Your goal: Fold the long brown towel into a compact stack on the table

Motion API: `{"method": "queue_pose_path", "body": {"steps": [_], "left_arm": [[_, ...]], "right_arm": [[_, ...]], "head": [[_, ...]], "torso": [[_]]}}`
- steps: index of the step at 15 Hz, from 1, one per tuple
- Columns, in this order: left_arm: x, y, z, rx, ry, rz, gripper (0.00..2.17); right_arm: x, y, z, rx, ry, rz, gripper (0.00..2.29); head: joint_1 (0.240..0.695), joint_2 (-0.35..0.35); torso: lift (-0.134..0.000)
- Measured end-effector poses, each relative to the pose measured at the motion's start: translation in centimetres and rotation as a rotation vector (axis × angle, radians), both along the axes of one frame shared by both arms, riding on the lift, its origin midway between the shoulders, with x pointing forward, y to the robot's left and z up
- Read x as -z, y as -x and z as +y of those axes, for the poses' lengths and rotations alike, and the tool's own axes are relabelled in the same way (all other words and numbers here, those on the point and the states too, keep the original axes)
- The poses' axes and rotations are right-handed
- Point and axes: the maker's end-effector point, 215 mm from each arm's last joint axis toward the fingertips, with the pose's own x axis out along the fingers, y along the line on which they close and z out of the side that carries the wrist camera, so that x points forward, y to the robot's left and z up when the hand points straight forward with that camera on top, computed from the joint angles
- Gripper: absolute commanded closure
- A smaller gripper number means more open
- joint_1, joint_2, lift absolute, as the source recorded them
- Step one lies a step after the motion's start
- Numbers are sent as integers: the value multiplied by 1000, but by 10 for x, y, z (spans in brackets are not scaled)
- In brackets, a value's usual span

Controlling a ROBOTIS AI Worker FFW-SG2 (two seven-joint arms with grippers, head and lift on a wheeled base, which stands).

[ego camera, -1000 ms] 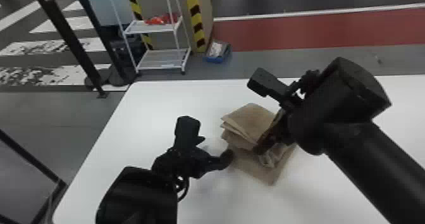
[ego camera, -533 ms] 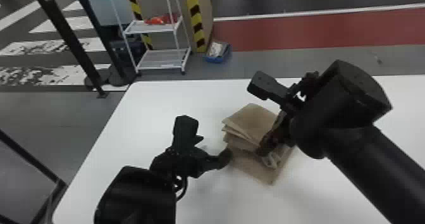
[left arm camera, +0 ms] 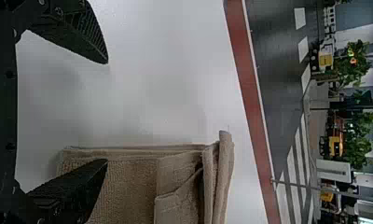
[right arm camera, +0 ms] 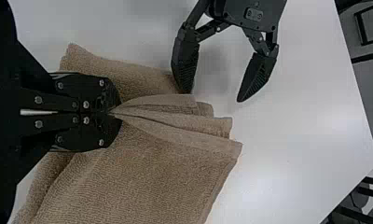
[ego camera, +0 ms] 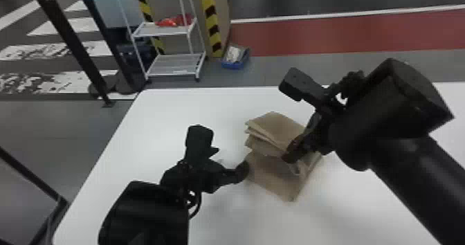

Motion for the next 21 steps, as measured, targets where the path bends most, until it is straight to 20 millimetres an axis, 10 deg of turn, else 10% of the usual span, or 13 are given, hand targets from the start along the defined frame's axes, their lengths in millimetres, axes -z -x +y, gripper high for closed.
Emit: {"method": "queue_pose_path", "body": {"steps": [14,18,21], "left_arm": [[-1,0,-8,15,1,0,144],[-1,1,-9,16,1,3,144],[-1,2,-9,15,1,3,144]], "right_arm": [[22,32,14,-59,19,27,1403],[25,35,14,-52,23,37,205],[28,37,11,-35,22,50,120]], "head": [[695,209],[695,213],[695,210]], "torso": [[-124],[-124],[-124]]}}
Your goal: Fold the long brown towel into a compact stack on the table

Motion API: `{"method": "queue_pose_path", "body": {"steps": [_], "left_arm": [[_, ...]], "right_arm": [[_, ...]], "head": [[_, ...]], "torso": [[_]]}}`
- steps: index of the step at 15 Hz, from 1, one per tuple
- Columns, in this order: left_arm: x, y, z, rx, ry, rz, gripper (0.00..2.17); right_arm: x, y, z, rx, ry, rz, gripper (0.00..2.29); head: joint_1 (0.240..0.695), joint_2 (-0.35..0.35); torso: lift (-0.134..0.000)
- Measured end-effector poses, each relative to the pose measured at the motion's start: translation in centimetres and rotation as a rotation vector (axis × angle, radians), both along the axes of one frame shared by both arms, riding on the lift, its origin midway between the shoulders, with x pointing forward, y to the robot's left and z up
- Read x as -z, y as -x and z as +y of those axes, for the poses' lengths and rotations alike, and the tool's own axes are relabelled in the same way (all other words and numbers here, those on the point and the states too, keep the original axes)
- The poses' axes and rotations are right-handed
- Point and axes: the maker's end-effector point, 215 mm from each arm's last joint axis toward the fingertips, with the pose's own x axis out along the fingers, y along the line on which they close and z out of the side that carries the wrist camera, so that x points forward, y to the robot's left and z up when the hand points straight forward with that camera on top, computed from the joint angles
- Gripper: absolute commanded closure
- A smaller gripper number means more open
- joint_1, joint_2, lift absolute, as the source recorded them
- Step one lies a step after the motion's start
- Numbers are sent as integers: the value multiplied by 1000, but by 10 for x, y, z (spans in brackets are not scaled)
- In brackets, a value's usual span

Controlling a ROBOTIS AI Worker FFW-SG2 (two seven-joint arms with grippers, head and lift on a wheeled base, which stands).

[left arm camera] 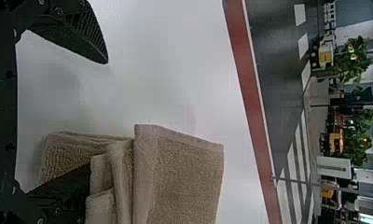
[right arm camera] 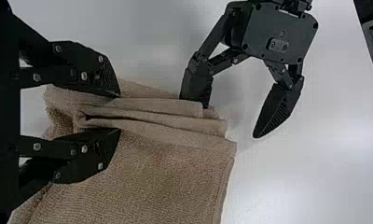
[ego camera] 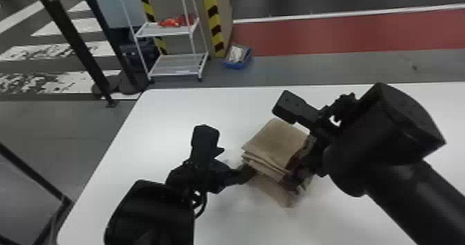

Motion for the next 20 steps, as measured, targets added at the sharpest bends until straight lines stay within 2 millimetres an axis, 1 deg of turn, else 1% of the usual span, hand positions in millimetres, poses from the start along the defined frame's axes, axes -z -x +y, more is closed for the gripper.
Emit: {"method": "queue_pose_path", "body": {"steps": [6,12,14,17,19,20], "left_arm": [[0,0,1,-3,-1,0,144],[0,0,1,-3,-1,0,144],[0,0,3,-5,0,0,144],[-1,-1,6,-10,0,-1,144],[-1,-1,7,-11,-1,-3,144],[-1,-1,7,-11,-1,-3,144]], "right_arm": [[-4,-2,-2,16,-29,10,120],[-6,6,12,9,-71,42,127],[-9,6,12,22,-90,49,134],[-32,-9,0,91,-203,66,144],[-48,-23,-14,147,-282,76,144],[-52,-28,-20,166,-302,75,154]], "head": [[695,208],[695,225],[695,228],[695,218],[695,204],[695,190]], "torso": [[-124],[-124],[-124],[-124],[-124],[-124]]}}
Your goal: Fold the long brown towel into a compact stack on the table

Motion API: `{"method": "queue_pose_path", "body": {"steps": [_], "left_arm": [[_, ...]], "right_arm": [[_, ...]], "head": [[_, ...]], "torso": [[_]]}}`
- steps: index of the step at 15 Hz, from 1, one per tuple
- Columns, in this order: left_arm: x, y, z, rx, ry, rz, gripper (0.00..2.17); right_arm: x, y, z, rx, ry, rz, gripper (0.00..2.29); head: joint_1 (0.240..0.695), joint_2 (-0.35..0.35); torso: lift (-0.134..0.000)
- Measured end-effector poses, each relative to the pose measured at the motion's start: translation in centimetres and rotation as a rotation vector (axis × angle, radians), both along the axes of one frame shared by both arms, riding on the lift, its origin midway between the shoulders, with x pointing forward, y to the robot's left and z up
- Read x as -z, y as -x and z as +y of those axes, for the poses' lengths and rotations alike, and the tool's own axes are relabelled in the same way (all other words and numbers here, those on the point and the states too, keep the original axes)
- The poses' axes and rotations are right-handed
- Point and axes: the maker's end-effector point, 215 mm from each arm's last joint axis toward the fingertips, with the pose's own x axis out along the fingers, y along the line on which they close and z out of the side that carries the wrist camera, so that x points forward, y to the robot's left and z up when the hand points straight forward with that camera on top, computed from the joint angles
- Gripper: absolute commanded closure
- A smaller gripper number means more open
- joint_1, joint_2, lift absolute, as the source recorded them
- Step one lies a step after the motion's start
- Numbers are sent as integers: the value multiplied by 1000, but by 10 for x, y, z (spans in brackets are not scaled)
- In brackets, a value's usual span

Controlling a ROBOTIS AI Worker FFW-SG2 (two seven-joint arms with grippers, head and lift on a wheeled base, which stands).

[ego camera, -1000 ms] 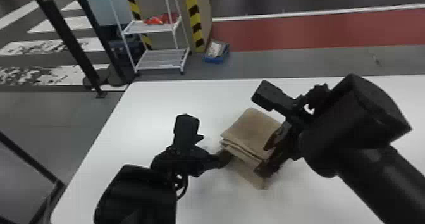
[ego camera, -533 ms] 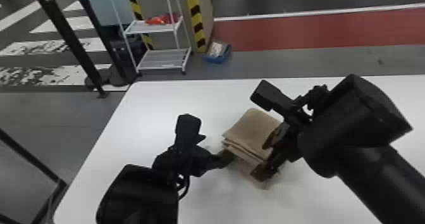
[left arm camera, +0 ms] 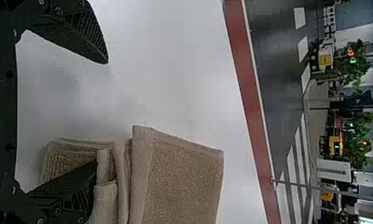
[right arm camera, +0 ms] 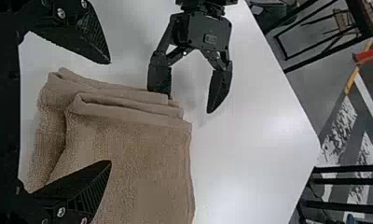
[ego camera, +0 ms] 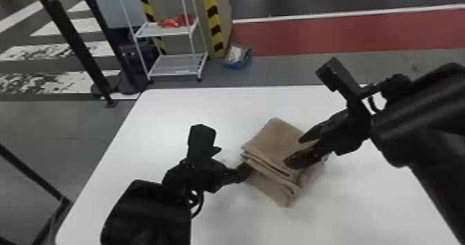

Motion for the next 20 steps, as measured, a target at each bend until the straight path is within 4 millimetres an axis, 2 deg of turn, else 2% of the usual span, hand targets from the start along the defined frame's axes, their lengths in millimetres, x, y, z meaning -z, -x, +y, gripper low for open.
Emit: {"method": "queue_pose_path", "body": {"steps": [1,2,4,5,9,11,14,20], "left_arm": [[0,0,1,-1,0,0,144],[0,0,1,-2,0,0,144],[0,0,2,-3,1,0,144],[0,0,3,-3,1,1,144],[0,1,3,-3,1,1,144],[1,1,3,-3,1,2,144],[1,2,3,-3,1,3,144],[3,4,-1,3,2,6,144]], "right_arm": [[-3,-5,-8,18,-11,-4,248],[-5,-10,-15,32,-15,-9,552],[-4,-14,-25,50,-14,-11,1568],[-2,-15,-27,51,-11,-12,1683],[19,-4,-21,4,30,-20,1690],[33,5,-13,-27,62,-7,1895],[48,13,-3,-67,98,-5,1895],[55,27,17,-110,96,7,1895]], "head": [[695,183],[695,177],[695,166],[695,162],[695,165],[695,178],[695,189],[695,212]], "torso": [[-124],[-124],[-124],[-124],[-124],[-124],[-124],[-124]]}}
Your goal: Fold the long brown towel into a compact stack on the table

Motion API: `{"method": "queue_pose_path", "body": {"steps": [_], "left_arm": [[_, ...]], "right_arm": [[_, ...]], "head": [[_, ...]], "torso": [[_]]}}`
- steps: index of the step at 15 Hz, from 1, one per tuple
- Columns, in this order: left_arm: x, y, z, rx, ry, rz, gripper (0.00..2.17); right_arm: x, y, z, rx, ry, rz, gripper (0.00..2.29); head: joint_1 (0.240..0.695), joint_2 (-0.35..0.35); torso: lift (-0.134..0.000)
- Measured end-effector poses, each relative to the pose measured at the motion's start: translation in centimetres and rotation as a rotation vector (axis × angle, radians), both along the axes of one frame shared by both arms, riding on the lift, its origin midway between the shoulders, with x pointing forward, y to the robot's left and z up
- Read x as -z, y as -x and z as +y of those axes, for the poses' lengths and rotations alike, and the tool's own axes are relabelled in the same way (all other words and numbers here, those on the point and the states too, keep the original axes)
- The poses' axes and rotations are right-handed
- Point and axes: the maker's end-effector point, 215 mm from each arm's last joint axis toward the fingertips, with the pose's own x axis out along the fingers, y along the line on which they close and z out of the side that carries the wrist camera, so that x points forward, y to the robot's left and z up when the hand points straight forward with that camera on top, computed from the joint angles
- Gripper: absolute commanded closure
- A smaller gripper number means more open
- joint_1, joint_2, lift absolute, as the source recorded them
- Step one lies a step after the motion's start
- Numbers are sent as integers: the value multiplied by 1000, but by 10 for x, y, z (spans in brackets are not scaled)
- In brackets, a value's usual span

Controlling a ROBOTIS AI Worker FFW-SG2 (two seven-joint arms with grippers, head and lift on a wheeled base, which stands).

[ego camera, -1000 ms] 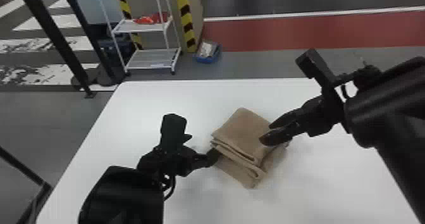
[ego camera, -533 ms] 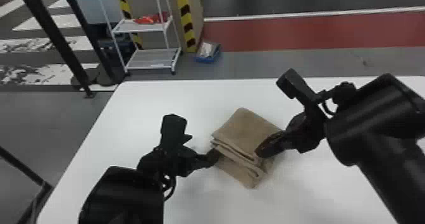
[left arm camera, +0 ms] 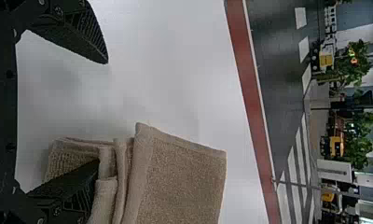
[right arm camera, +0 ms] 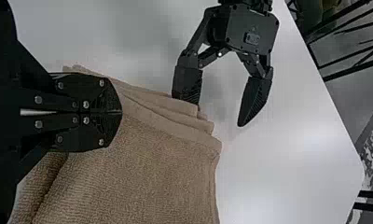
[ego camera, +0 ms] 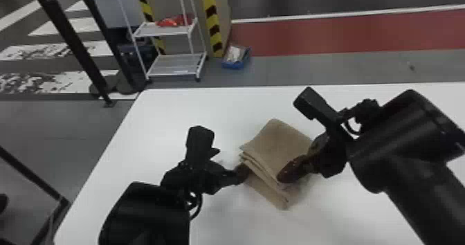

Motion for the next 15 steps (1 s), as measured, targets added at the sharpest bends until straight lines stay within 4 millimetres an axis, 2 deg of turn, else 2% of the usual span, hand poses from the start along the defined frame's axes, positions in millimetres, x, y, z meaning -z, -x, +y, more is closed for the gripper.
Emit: {"method": "queue_pose_path", "body": {"steps": [6,10,13,15], "left_arm": [[3,5,2,2,-10,8,140],[-4,7,12,28,-13,17,140],[-14,3,29,11,-54,6,140],[-16,0,52,-38,-67,9,140]], "right_arm": [[18,10,2,-32,46,10,1895],[23,10,-4,-29,61,10,1895],[27,9,-12,-22,76,11,1895],[29,9,-17,-19,85,11,1895]], "head": [[695,221],[695,226],[695,235],[695,249]], "torso": [[-124],[-124],[-124],[-124]]}}
